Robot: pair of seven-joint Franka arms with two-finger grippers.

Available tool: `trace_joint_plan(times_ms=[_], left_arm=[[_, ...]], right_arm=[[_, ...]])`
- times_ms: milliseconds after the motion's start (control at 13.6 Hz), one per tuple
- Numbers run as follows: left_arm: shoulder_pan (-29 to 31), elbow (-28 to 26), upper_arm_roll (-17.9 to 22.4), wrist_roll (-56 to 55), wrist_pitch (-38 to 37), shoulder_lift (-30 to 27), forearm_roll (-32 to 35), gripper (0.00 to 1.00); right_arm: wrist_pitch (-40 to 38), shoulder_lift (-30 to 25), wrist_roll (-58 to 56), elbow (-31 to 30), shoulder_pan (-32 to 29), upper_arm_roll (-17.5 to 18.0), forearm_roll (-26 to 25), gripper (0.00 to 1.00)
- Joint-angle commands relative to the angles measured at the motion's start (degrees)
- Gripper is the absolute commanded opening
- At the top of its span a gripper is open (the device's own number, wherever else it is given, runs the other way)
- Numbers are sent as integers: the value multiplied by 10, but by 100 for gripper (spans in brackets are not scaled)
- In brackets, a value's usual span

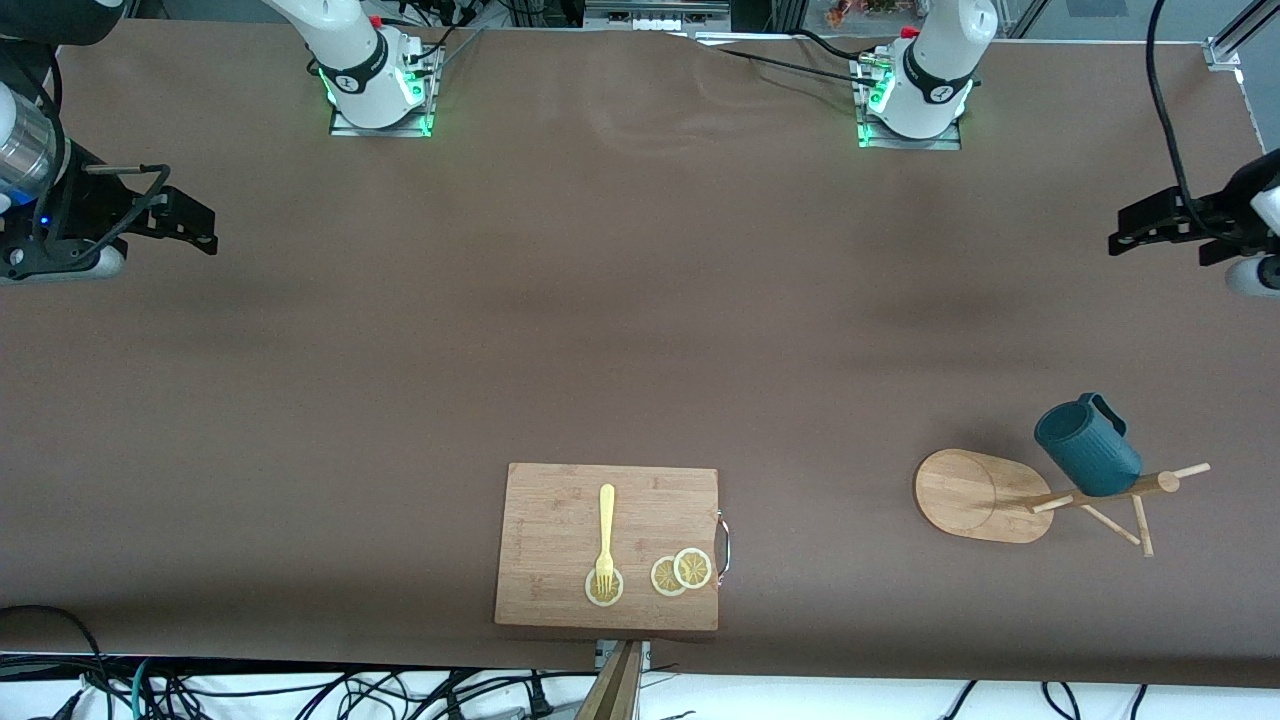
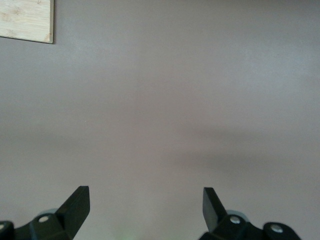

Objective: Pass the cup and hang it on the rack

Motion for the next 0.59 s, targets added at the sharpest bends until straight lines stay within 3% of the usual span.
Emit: trace_joint_plan(times_ms=[0, 514], left_arm=[[22, -40, -29, -10, 11, -27, 10, 100], [19, -28, -28, -9, 10, -11, 18, 100]], right_arm=[[-9, 2, -7, 9, -1, 3, -7, 100], [-9, 2, -7, 9, -1, 3, -7, 100]])
